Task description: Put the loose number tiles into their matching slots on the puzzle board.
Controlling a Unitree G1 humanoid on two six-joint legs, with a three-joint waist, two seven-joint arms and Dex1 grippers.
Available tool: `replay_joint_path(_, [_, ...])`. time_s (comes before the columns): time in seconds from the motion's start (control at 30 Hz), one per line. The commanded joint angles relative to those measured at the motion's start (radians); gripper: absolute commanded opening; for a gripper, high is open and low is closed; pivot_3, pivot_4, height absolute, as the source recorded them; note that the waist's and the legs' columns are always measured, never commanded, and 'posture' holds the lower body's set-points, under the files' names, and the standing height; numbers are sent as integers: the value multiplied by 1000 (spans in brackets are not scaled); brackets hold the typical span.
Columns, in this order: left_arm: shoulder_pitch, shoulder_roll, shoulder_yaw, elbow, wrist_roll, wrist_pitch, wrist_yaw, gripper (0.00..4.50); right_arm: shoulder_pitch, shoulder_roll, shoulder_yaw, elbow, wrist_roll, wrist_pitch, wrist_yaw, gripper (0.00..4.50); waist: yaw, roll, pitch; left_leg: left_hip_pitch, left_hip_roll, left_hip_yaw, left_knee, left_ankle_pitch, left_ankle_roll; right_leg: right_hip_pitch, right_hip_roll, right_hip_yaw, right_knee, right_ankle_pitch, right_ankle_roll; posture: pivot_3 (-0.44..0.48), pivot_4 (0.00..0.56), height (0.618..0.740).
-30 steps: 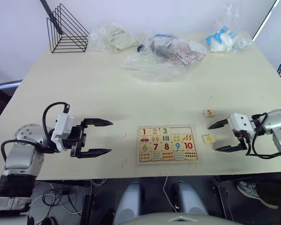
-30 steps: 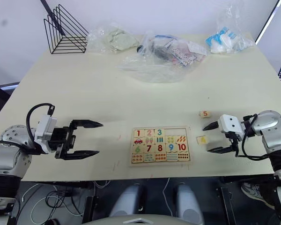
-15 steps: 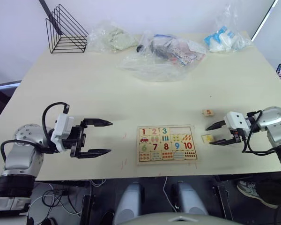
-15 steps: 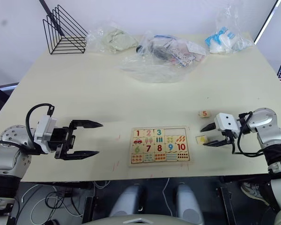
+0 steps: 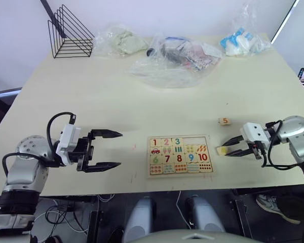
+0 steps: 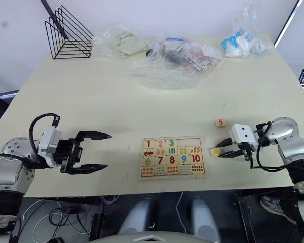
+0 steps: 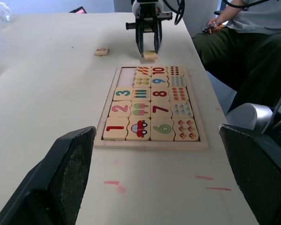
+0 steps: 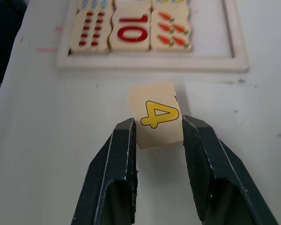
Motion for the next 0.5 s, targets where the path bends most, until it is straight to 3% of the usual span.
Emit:
replay_joint_path(0.03, [11,-2,39,-35,-2,-1,-19,4500,15,-40,-36,-190,-15,148,-86,865,0,0,0,0,0,0,0,0,0,-1,0,0,0,0,0,0,150,740])
replay_joint_path(0.27, [36,-12,51,-55,2,5,-3,4500,-11,-21,3,-481,-17,436,-202,865,-1,0,0,-1,0,0,0,0,0,-1,0,0,0,0,0,0,150,740])
replay_joint_path(0.5, [43,-24,62,-69,10,14,2,4500,-144,52,120,-564,-113,650,-305,865,-4,0,0,-6,0,0,0,0,0,-6,0,0,1,0,0,0,150,740])
